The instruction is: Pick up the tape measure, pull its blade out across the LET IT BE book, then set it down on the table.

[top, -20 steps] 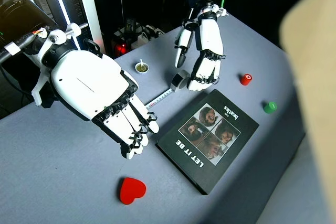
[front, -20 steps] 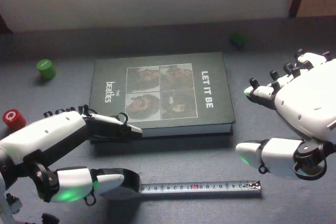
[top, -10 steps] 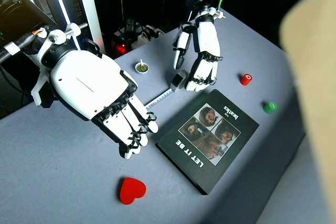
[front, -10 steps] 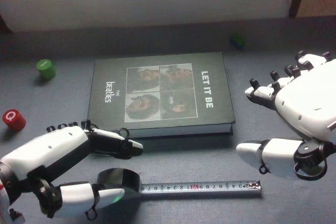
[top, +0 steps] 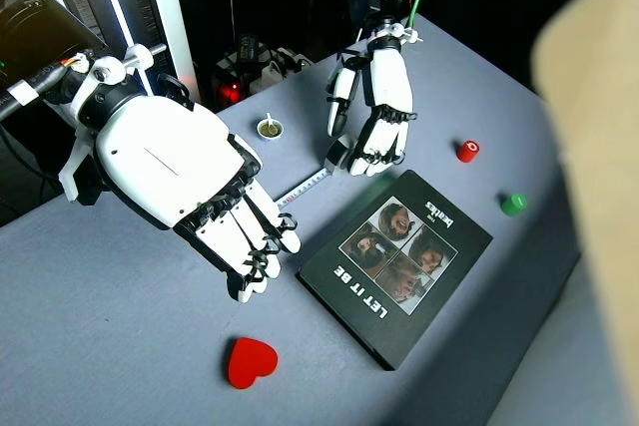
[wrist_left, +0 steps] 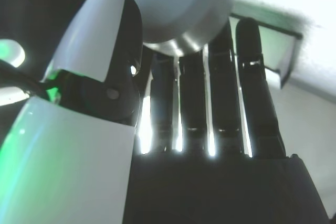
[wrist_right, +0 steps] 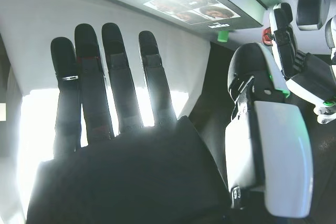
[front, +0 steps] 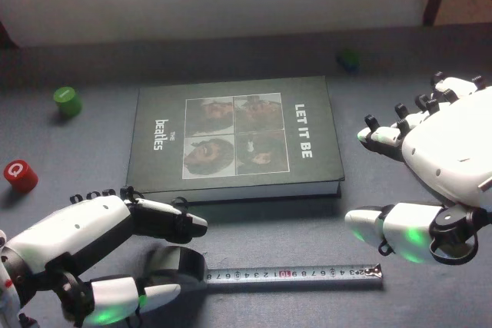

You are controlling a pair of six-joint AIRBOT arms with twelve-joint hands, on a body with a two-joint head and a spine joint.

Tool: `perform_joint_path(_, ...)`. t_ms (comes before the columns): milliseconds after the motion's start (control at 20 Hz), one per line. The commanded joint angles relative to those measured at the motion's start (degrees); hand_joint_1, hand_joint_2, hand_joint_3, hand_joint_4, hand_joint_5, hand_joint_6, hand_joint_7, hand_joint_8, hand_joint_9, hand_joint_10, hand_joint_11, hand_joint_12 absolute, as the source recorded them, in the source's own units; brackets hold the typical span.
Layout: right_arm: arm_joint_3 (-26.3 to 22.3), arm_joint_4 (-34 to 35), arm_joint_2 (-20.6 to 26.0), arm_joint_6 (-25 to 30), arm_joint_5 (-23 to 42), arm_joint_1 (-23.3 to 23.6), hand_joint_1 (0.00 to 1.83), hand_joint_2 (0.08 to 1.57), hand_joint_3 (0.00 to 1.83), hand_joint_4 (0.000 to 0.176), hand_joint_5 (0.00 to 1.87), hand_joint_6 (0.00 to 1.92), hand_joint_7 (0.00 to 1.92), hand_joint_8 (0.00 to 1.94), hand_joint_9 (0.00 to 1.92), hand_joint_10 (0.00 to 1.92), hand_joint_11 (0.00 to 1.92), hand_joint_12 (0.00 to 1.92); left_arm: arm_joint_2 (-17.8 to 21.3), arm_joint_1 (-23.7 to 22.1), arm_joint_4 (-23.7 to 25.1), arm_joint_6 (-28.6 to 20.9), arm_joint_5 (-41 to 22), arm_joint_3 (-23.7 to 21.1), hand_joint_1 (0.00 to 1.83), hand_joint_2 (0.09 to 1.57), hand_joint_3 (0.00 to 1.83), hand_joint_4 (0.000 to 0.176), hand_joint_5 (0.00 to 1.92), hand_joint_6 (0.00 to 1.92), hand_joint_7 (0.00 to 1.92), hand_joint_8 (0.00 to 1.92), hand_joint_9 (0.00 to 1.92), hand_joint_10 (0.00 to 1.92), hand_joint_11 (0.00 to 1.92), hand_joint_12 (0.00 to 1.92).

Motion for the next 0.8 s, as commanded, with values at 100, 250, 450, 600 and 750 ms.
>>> perform_joint_path(100,-0.29,-4.60,0.15,-0.12,-1.61,0.17,0.00,1.12,0.00,0.082,0.28,0.00,0.41,0.00,0.43,0.00,0.10,0.93,-0.97,-0.19,0.77,0.15,-5.95,0.64,1.08,1.14,0.00,0.000,0.67,0.00,0.72,0.00,0.65,0.01,0.32,0.78)
perform_joint_path(250,-0.32,-4.60,0.14,-0.14,-1.53,0.17,0.00,1.13,0.00,0.081,0.29,0.01,0.45,0.01,0.47,0.02,0.11,0.94,-1.48,0.37,0.78,0.51,-5.96,1.24,1.08,1.13,0.00,0.000,0.66,0.00,0.72,0.00,0.64,0.00,0.32,0.78)
perform_joint_path(450,-0.34,-4.60,0.14,-0.15,-1.47,0.16,0.00,1.13,0.00,0.081,0.31,0.01,0.45,0.01,0.47,0.01,0.12,0.94,-1.70,1.23,0.78,0.68,-5.96,1.64,1.09,1.14,0.00,0.000,0.67,0.01,0.72,0.00,0.64,0.00,0.32,0.78)
perform_joint_path(600,-0.34,-4.60,0.14,-0.18,-1.36,0.15,0.00,1.13,0.00,0.081,0.31,0.01,0.44,0.01,0.47,0.01,0.12,0.94,-1.94,1.28,0.95,0.91,-6.25,1.85,1.11,1.14,0.00,0.000,0.69,0.01,0.74,0.01,0.66,0.01,0.32,0.78)
perform_joint_path(750,-0.37,-4.60,0.13,-0.20,-1.32,0.08,0.00,1.13,0.00,0.080,0.30,0.00,0.44,0.00,0.48,0.01,0.15,0.95,-2.04,1.46,1.11,1.44,-6.25,1.58,1.19,1.15,0.00,0.000,0.76,0.01,0.84,0.01,0.78,0.01,0.46,0.81)
